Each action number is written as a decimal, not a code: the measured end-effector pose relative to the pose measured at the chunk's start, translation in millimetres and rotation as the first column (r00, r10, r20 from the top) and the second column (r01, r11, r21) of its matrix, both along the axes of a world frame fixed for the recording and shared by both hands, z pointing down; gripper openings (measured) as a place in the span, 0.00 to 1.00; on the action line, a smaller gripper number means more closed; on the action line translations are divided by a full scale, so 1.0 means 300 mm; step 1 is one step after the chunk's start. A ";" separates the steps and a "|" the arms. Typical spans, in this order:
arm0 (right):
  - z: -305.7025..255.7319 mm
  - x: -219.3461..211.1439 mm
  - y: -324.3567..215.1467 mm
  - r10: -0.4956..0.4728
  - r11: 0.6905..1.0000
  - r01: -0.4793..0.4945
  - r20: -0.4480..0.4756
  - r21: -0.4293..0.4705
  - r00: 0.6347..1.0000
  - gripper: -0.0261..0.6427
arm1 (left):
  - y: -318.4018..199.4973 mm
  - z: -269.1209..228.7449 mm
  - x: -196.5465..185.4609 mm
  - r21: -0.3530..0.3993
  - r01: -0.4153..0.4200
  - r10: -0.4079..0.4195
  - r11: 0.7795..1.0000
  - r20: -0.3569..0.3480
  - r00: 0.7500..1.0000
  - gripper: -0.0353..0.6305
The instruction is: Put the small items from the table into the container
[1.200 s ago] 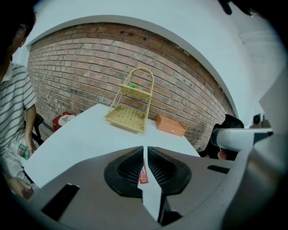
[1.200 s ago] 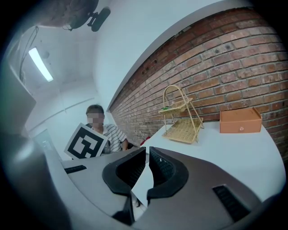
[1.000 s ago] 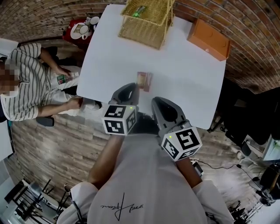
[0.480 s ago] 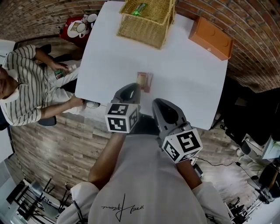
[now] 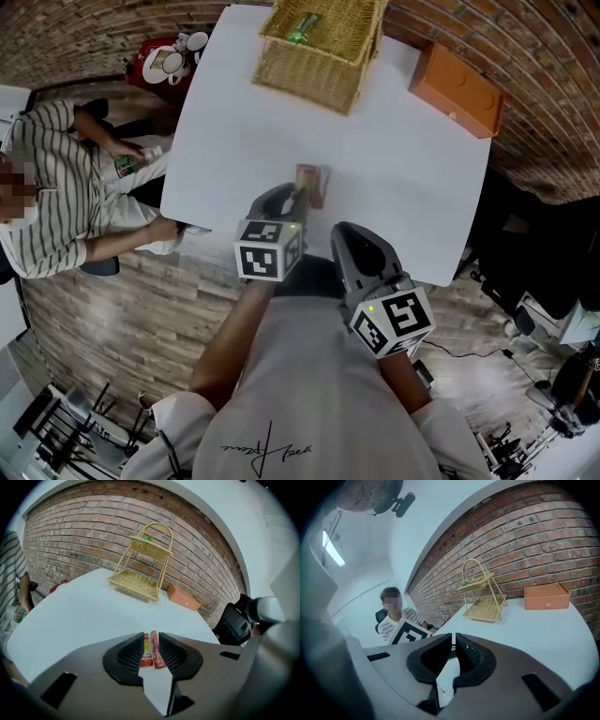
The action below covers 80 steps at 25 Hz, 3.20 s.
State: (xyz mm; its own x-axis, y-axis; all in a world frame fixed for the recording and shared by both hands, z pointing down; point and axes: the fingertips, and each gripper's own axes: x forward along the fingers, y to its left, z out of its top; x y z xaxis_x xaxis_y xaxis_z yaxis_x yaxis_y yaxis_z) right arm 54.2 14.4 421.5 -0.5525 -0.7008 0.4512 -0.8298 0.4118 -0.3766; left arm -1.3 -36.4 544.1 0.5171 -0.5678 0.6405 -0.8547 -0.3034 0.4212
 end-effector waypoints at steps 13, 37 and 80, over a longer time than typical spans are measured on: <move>0.026 -0.009 -0.013 0.011 0.999 -0.011 -0.004 -0.031 1.000 0.07 | -0.015 0.119 0.014 -0.080 -0.019 0.021 0.997 0.031 0.999 0.22; 0.047 0.007 -0.008 0.017 0.998 -0.018 -0.018 -0.057 1.000 0.07 | -0.013 0.231 0.027 -0.086 0.031 -0.013 0.996 0.198 0.980 0.25; -0.005 0.012 0.010 -0.009 1.000 0.009 -0.009 0.007 1.000 0.07 | -0.006 0.188 -0.012 -0.075 0.079 -0.070 0.994 0.119 0.990 0.13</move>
State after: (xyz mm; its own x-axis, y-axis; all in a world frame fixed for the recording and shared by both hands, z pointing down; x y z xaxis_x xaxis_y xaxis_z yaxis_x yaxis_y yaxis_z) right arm 57.7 17.3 419.8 -0.5552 -0.6990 0.4508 -0.8291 0.4224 -0.3663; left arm -4.9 -38.0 600.5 0.3946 -0.5471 0.7383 -0.9183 -0.2068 0.3376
